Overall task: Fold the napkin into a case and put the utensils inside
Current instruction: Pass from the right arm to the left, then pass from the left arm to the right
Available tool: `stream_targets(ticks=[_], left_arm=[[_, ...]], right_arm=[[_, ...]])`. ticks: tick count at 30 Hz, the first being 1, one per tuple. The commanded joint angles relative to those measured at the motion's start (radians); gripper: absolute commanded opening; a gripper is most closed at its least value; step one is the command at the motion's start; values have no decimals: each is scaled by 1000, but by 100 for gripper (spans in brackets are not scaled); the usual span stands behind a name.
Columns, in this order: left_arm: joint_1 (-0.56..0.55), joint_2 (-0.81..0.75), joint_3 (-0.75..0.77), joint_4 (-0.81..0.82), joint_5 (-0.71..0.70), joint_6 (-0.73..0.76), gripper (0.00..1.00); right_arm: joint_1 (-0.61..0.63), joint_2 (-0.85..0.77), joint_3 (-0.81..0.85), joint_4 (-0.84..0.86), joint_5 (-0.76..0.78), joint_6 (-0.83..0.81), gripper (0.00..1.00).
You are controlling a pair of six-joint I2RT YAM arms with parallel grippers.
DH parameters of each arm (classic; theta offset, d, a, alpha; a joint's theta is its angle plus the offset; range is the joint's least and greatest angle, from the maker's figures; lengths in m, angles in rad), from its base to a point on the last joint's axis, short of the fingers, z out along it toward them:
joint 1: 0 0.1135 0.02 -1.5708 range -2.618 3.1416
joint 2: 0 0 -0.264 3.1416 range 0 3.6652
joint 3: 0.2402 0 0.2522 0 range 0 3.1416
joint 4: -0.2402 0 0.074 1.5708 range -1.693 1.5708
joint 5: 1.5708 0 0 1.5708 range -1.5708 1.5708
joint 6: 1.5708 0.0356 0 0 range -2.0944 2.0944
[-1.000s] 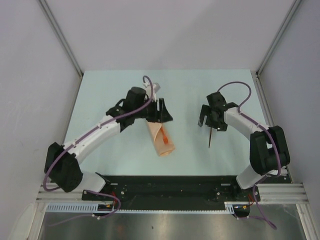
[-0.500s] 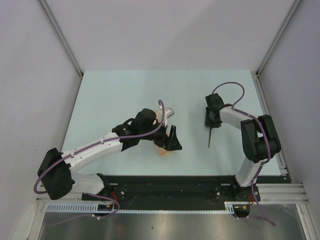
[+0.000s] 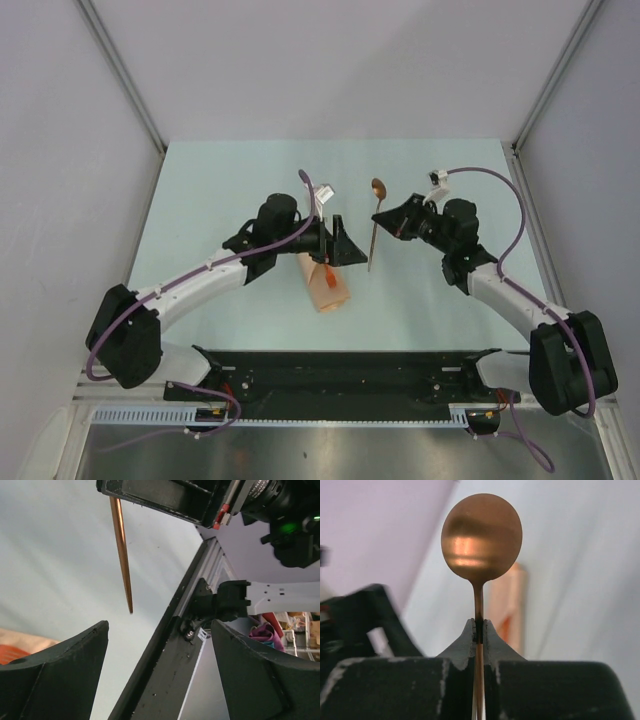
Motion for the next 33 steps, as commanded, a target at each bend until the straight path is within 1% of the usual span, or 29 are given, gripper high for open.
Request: stream_targets(ticks=[1, 4, 6, 7, 9, 10, 11, 12, 13, 14, 15, 16, 17, 18, 19, 20, 21, 22, 23, 24, 25, 26, 27, 28, 29, 30, 31, 32, 33], left_arm=[[0, -6, 23, 136, 88, -59, 88], [3, 3, 22, 147, 95, -79, 88], [0, 4, 13, 156, 100, -81, 88], [4, 3, 9, 155, 92, -81, 86], [7, 3, 3, 145, 91, -75, 78], [13, 6, 5, 135, 91, -70, 72], [16, 10, 5, 127, 98, -67, 56], [21, 11, 6, 109, 100, -53, 49], [29, 9, 9, 96, 97, -46, 30], [32, 3, 15, 67, 86, -32, 19], [36, -3, 26, 31, 77, 23, 10], [38, -11, 51, -71, 53, 58, 2], [39, -22, 67, -132, -31, 103, 0], [35, -43, 87, -195, -85, 200, 0], [29, -52, 116, -309, -133, 247, 0], [26, -61, 127, -354, -176, 287, 0], [21, -81, 137, -399, -281, 359, 0], [7, -91, 147, -431, -328, 391, 0], [0, -101, 149, -485, -383, 420, 0], [-8, -111, 147, -500, -470, 471, 0], [-32, -132, 140, -513, -524, 496, 0], [-48, -143, 135, -526, -567, 520, 0], [-60, -149, 129, -527, -599, 564, 0], [-92, -161, 118, -528, -679, 583, 0], [-111, -167, 112, -528, -707, 620, 0], [-129, -170, 108, -522, -737, 631, 0], [-166, -175, 98, -517, -782, 657, 0], [-178, -177, 94, -511, -799, 674, 0], [-189, -175, 97, -514, -813, 677, 0]], right_arm=[[31, -10, -60, 446, -147, 309, 0], [60, -6, -98, 633, -133, 397, 0], [82, 8, -111, 685, -120, 461, 0], [108, 14, -112, 727, -116, 480, 0], [126, 26, -126, 765, -104, 532, 0], [140, 29, -135, 825, -101, 550, 0], [146, 36, -141, 847, -96, 584, 0], [151, 37, -145, 862, -97, 596, 0], [155, 36, -145, 873, -99, 602, 0], [155, 36, -143, 868, -108, 604, 0], [152, 25, -138, 855, -119, 595, 1], [146, 16, -134, 774, -133, 578, 14], [117, 7, -123, 703, -174, 557, 23], [100, -16, -108, 622, -203, 488, 29], [80, -27, -52, 412, -234, 428, 42], [53, -39, -13, 265, -267, 364, 49], [40, -56, 27, 123, -260, 280, 58], [36, -69, 129, -149, -239, 135, 76], [16, -66, 177, -264, -228, 60, 77], [4, -60, 226, -367, -225, 12, 80], [-6, -49, 260, -502, -214, -55, 88], [-22, -37, 335, -556, -220, -75, 90], [-53, -23, 366, -596, -237, -86, 92], [-70, 20, 400, -662, -280, -94, 95], [-82, 40, 476, -692, -298, -94, 96], [-93, 67, 512, -713, -307, -91, 96], [-90, 91, 562, -779, -327, -97, 96], [-84, 153, 614, -823, -338, -129, 96], [-70, 178, 726, -869, -326, -147, 95]])
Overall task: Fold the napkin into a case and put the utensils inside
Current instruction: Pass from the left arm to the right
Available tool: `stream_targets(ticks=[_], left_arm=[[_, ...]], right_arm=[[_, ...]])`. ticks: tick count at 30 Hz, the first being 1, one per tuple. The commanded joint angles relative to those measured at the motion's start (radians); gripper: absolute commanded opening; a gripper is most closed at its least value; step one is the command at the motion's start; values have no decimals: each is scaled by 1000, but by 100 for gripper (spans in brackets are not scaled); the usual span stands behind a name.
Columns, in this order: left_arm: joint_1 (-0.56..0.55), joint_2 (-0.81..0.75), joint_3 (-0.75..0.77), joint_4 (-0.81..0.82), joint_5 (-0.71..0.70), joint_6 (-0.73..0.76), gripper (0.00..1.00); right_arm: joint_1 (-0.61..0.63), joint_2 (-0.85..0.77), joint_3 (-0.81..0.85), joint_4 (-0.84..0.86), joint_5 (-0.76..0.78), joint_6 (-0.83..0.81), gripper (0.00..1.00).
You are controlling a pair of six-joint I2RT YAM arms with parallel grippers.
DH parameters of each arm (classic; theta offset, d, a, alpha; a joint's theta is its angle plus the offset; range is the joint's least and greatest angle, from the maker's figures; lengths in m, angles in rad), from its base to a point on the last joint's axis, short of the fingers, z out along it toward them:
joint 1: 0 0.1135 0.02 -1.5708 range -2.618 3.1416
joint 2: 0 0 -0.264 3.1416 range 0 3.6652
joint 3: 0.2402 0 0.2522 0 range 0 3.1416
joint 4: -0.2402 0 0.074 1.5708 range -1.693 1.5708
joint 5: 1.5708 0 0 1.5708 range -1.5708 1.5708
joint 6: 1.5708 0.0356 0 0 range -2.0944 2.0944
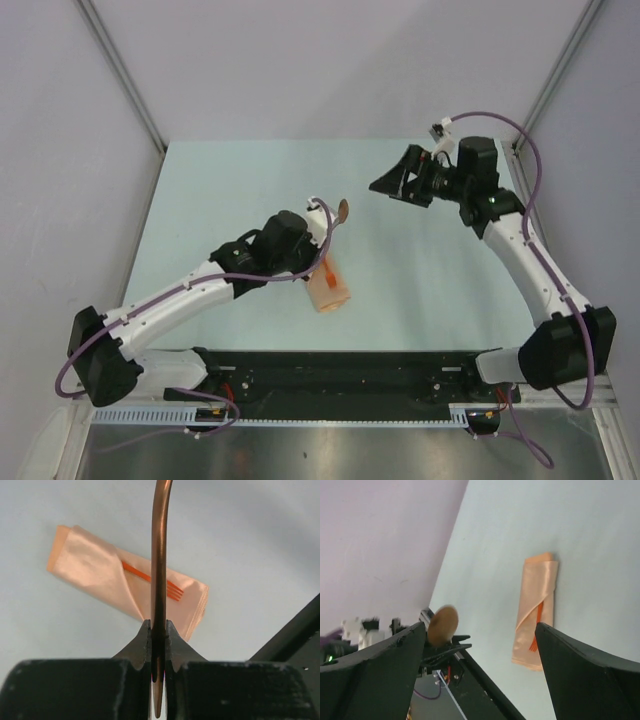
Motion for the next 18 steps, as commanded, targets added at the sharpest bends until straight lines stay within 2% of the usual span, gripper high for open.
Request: stream_targets(ticks=[1, 4, 9, 15, 18], left_arm=[[-73, -32, 15, -7, -202, 145, 0], [-98, -17, 29, -19, -236, 159, 0], [-147, 23, 44, -41, -314, 181, 0], [-203, 65, 55, -58, -375, 207, 0], [-222, 81, 65, -73, -401, 214, 0]], right_arm=[[40, 141, 273, -424, -33, -151, 94], [80, 234, 403, -567, -4, -234, 90], [112, 275, 433, -632, 1, -286, 80], [155, 310, 461, -686, 12, -321, 75], [180, 344, 487, -739, 24, -351, 67]])
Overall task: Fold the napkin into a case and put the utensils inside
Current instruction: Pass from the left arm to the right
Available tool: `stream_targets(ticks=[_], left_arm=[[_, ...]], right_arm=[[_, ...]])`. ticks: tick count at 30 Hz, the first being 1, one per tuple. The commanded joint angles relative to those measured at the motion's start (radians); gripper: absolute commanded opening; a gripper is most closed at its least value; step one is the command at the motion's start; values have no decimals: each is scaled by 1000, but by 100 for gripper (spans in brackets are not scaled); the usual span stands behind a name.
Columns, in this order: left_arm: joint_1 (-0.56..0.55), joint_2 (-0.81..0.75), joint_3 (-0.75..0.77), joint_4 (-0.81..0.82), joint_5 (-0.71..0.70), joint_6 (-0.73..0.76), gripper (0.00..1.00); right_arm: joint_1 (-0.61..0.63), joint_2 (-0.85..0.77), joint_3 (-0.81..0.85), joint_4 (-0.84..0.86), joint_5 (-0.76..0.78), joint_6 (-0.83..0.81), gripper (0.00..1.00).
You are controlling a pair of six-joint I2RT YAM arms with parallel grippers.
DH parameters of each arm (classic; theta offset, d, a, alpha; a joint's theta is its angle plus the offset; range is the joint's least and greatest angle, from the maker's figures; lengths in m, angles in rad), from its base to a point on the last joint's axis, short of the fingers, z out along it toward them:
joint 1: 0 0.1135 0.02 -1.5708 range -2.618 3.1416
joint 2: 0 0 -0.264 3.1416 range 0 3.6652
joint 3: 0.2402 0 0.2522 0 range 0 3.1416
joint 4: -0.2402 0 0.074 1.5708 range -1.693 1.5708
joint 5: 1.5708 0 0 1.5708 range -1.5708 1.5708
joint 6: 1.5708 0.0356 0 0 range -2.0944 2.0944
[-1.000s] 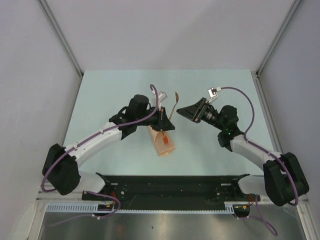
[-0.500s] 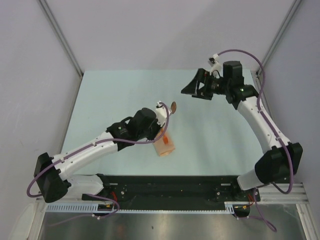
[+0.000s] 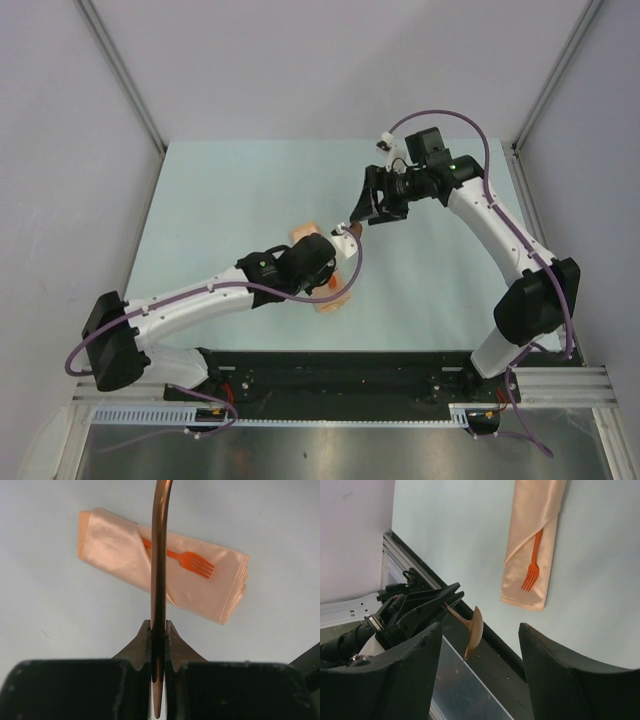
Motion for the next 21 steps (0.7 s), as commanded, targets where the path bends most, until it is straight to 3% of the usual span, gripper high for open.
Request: stream_targets(ticks=[1, 3, 7, 9, 11, 12, 15, 16, 18, 19, 21], left_arm=[[-32, 12, 67, -6, -95, 39, 0], [-39, 12, 70, -7, -101, 49, 0], [-52, 20, 67, -15, -137, 61, 0], [-67, 15, 57, -10, -144, 72, 0], [-71, 12, 43, -1, -170, 70, 0], [-72, 15, 43, -1, -196, 62, 0], [-44, 23, 41, 7, -308, 6, 34], [-26, 23, 61, -3, -299, -20, 50], [40, 8, 73, -12, -216, -108, 63], [68, -27, 80, -7, -178, -140, 76], [170, -72, 72, 25, -9, -250, 84]], right_arm=[[35, 41, 71, -101, 13, -60, 62], [52, 54, 67, -122, 22, -74, 55], [64, 71, 54, -145, 21, -94, 28], [66, 69, 39, -145, 15, -97, 24], [64, 67, 33, -156, 13, -105, 3], [66, 60, 28, -167, 16, -105, 0], [64, 0, -63, -108, 3, -59, 0], [64, -27, -152, -72, -5, 20, 0], [63, -86, -264, 68, 9, 117, 0], [64, -160, -386, 125, 53, 254, 0], [63, -243, -508, 309, 113, 388, 0]])
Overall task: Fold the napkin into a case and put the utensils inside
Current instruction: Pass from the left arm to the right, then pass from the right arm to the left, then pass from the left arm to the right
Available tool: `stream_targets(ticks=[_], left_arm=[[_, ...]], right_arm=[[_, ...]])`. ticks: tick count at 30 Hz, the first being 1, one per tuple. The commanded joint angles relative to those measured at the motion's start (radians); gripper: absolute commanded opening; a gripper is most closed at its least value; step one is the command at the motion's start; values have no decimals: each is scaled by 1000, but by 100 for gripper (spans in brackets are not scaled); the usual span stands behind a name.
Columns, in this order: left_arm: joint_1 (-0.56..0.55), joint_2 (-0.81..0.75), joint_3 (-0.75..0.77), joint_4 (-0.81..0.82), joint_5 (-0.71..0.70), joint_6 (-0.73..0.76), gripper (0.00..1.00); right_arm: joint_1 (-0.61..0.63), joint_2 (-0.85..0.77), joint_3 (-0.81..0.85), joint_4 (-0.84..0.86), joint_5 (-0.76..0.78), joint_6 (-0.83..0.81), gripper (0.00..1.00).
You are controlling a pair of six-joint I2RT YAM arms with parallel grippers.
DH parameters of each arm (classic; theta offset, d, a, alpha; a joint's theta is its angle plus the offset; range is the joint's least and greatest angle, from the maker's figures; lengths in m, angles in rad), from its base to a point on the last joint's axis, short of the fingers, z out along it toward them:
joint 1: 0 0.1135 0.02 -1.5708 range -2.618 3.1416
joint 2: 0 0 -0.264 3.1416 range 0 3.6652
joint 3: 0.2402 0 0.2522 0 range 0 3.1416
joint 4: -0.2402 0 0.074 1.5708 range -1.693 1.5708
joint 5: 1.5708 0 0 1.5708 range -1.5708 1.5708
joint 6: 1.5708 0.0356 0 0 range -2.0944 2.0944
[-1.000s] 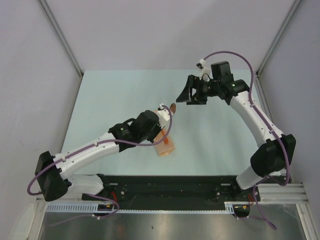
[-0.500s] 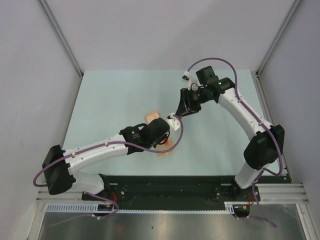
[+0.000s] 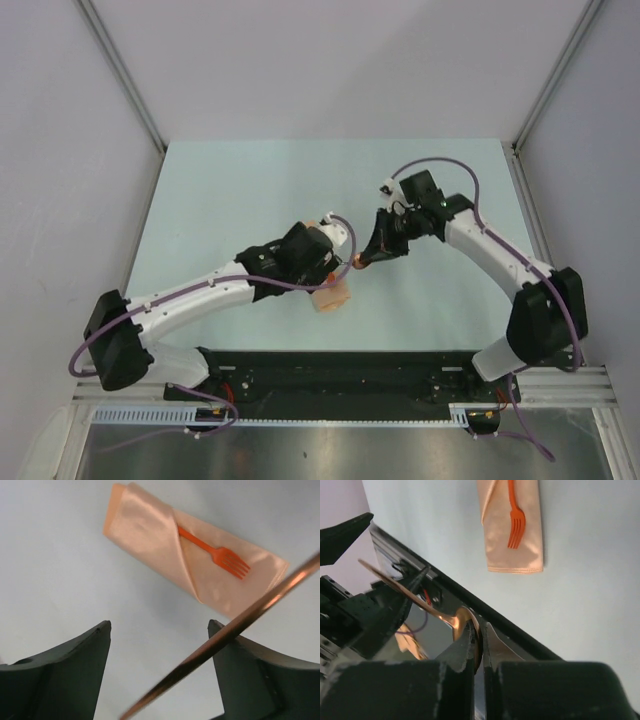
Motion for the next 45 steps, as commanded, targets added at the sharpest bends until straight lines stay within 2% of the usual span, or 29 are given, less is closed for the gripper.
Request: stream_targets(ticks=[1, 3, 4, 5, 6, 7, 10, 11, 12, 17, 25, 26, 29, 30, 32, 33, 34, 35, 38, 40, 45], left_arm=[[193, -146, 29, 87, 200, -294, 85], [300, -206, -10, 153, 352, -404, 89], [332, -264, -74, 188, 421, -504, 90], [363, -286, -111, 237, 473, -559, 90], [421, -302, -146, 306, 500, -617, 93], [454, -331, -215, 362, 644, -719, 93], [553, -352, -361, 592, 859, -909, 95], [575, -351, -389, 671, 898, -941, 95], [578, -345, -415, 745, 918, -970, 95], [583, -340, -442, 833, 926, -1061, 95], [597, -221, -398, 890, 942, -1067, 89], [606, -208, -397, 908, 946, -1067, 87], [639, -178, -389, 908, 952, -1035, 65], [652, -165, -384, 914, 986, -1012, 48], [684, -126, -377, 920, 1036, -989, 33], [695, -107, -358, 925, 1075, -975, 17], [707, -90, -352, 921, 1150, -951, 10], [721, -60, -354, 934, 1179, -950, 6], [739, -35, -372, 982, 1287, -933, 0], [741, -36, -375, 951, 1316, -889, 0], [744, -49, -343, 849, 1347, -768, 0]], right_arm=[[3, -249, -317, 285, 110, 405, 0], [6, -329, -429, 426, 215, 533, 0], [14, -406, -485, 489, 254, 599, 0], [28, -441, -604, 660, 282, 727, 0], [52, -465, -640, 708, 346, 770, 0], [63, -485, -658, 724, 383, 808, 0], [80, -498, -703, 787, 438, 859, 0], [83, -492, -717, 865, 441, 877, 0], [92, -489, -720, 887, 447, 884, 0], [155, -493, -743, 1006, 582, 933, 0], [217, -323, -720, 1221, 486, 1025, 0], [227, -309, -718, 1259, 474, 1025, 0], [237, -260, -720, 1325, 402, 1013, 0], [244, -255, -723, 1339, 388, 1005, 0], [244, -246, -720, 1368, 333, 955, 0], [240, -240, -714, 1385, 299, 928, 6], [237, -214, -705, 1393, 259, 902, 11], [235, -200, -682, 1390, 192, 852, 22], [235, -135, -636, 1324, 66, 752, 32], [233, -101, -593, 1255, 21, 706, 33], [226, -85, -591, 1223, -42, 645, 28]])
